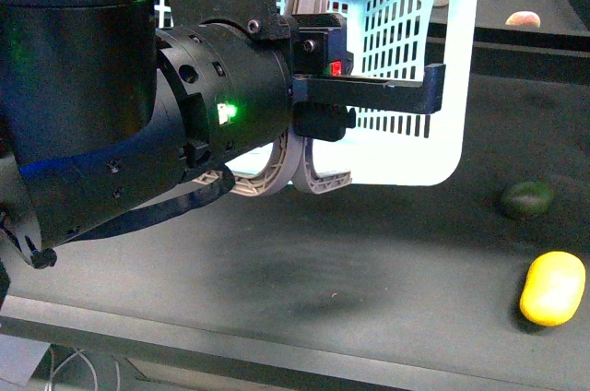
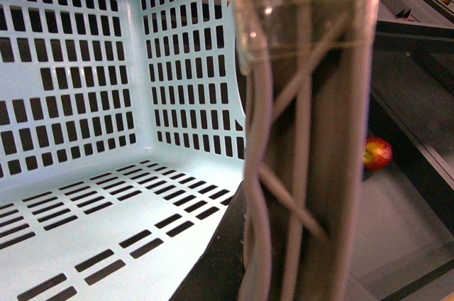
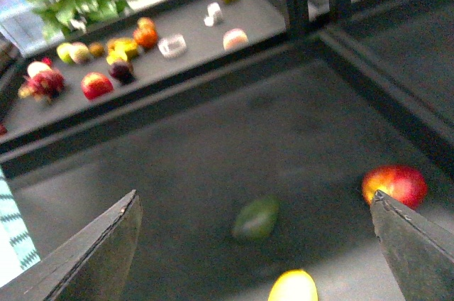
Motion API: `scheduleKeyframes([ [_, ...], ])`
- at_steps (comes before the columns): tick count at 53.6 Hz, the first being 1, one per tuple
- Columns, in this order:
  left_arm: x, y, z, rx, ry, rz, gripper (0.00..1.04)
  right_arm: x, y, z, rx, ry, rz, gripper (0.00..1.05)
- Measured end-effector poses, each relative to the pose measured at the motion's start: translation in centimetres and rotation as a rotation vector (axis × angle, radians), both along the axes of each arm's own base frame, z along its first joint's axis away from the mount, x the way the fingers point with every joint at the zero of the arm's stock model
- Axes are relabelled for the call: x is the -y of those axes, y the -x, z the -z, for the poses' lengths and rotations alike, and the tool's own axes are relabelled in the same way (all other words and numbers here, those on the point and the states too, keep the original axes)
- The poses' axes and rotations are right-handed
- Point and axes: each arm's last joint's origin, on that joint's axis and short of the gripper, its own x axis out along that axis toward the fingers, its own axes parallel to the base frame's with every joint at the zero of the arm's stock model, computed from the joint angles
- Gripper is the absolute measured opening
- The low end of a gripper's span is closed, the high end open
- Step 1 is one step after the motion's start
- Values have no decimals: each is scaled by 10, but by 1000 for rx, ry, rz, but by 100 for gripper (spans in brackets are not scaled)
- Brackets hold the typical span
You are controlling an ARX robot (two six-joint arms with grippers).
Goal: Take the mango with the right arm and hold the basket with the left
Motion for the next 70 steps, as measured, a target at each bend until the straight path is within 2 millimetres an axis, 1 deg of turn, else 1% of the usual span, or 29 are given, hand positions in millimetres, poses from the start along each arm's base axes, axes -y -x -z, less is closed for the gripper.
scheduleKeyframes([
  [6,0,0,0,1,0,0,5,8,-19,32,-160,-38,30,96],
  [9,0,0,0,0,0,0,5,10,-26,44,-219,-57,14,96],
  [10,0,0,0,0,1,0,5,11,-31,52,-260,-66,0,96],
  [13,0,0,0,0,0,0,5,11,-41,67,-318,-70,-28,96],
  [16,0,0,0,1,0,1,5,12,-47,76,-345,-68,-38,96],
  [19,0,0,0,2,0,2,5,13,-59,92,-386,-58,-62,96],
  [32,0,0,0,2,0,0,5,8,-81,135,-484,-33,-148,96],
  [38,0,0,0,2,0,0,5,6,-93,150,-482,-50,-200,96],
  [47,0,0,0,1,1,1,5,3,-110,167,-454,-107,-220,96],
  [51,0,0,0,2,0,2,5,0,-115,176,-454,-145,-232,96],
  [61,0,0,0,2,0,1,5,-6,-118,197,-493,-192,-221,96],
  [70,0,0,0,2,0,1,5,-5,-115,211,-531,-214,-188,96],
])
